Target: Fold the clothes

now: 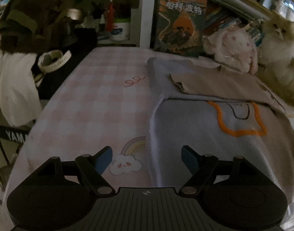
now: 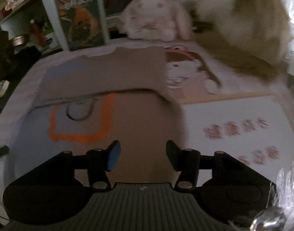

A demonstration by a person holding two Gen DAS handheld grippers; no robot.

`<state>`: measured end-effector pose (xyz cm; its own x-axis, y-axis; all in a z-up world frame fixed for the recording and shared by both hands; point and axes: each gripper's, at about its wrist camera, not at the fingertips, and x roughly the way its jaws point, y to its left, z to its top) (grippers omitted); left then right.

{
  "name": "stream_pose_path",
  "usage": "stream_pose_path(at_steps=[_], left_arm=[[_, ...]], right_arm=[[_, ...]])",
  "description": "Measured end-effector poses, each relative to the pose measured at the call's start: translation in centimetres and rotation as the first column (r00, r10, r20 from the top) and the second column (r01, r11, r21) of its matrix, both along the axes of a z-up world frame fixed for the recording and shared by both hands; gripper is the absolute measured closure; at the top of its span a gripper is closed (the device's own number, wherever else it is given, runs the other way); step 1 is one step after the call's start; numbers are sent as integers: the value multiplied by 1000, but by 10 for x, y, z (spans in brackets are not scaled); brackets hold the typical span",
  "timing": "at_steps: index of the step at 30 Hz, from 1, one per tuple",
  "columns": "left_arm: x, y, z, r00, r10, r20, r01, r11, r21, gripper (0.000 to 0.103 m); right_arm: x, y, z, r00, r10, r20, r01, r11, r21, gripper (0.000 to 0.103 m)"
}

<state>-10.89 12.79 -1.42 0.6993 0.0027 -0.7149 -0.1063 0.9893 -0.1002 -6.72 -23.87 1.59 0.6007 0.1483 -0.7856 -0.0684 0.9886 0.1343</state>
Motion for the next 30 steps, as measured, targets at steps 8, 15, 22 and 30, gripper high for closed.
stream_pose_path(at_steps=[8,15,22,30], left_arm=[[-2,-7,-8,994,43,-95,-53,994,-99,60],[-3,-14,-6,993,72,-94,-79,994,-72,99],[-17,-6,2,989,126,-74,-128,991,-37,99],[-31,7,1,985,149,-90,-152,988,-28,93]], right_arm=[[-43,-32,-14,999,-36,-33,37,998,41,50],[-51,-33,-29,995,21,-95,-12,996,91,75],[-53,-16,-31,992,96,-76,-88,991,99,92],[-67,-10,-27,984,172,-47,-167,981,97,93]])
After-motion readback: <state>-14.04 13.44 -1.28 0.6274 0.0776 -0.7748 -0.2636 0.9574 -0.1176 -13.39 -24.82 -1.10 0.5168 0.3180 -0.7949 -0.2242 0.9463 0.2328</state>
